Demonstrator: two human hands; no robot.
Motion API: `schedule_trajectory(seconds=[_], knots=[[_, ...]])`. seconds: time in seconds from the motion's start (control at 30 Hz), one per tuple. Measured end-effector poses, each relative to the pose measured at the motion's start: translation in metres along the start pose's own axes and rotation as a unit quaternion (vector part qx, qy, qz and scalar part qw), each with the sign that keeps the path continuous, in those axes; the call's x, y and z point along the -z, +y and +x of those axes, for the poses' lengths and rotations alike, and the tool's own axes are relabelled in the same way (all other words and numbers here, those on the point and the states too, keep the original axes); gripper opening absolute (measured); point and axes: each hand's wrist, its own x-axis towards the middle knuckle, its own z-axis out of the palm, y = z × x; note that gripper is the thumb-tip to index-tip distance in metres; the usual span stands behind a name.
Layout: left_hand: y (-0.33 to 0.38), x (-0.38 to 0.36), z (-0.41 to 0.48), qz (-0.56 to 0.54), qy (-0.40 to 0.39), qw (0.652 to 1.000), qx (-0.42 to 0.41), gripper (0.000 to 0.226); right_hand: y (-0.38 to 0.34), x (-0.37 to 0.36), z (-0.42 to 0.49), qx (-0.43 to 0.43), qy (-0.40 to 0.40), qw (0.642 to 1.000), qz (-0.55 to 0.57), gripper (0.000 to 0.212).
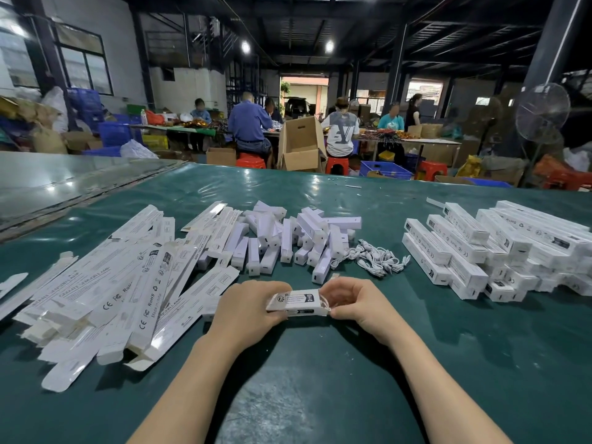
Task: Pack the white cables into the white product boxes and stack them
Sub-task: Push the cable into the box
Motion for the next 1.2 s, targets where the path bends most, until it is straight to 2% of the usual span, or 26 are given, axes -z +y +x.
schedule_trajectory(seconds=[0.2,0.37,0.63,0.7,0.8,0.93,1.07,1.2], knots=[[0.002,-0.001,0.001,0.01,-0.011,1.0,-0.01,0.037,0.0,0.001,-0.002,-0.001,0.001,1.0,-0.018,0.045],[0.001,0.001,0.0,0.002,-0.018,1.0,-0.008,0.035,-0.002,-0.001,0.0,-0.023,0.015,0.999,-0.03,0.036],[0.008,-0.002,0.0,-0.019,-0.023,0.999,-0.013,0.039,-0.002,-0.007,0.001,0.014,0.16,0.983,-0.094,0.029],[0.011,-0.002,-0.001,-0.024,-0.006,1.0,-0.014,0.037,-0.002,-0.005,0.001,0.001,0.172,0.983,-0.064,0.022],[0.013,-0.001,-0.002,-0.041,0.014,0.999,-0.014,0.033,-0.005,-0.009,0.001,-0.017,0.146,0.989,0.023,0.018],[0.012,-0.001,-0.003,-0.06,0.031,0.998,-0.002,0.037,-0.008,-0.011,-0.001,-0.008,0.141,0.985,0.104,0.031],[0.013,-0.002,-0.002,-0.063,0.047,0.997,0.008,0.038,-0.008,-0.015,0.0,-0.003,0.178,0.978,0.108,0.026],[0.013,-0.002,0.0,-0.075,0.07,0.994,0.024,0.04,-0.01,-0.023,0.001,0.014,0.194,0.977,0.089,0.035]])
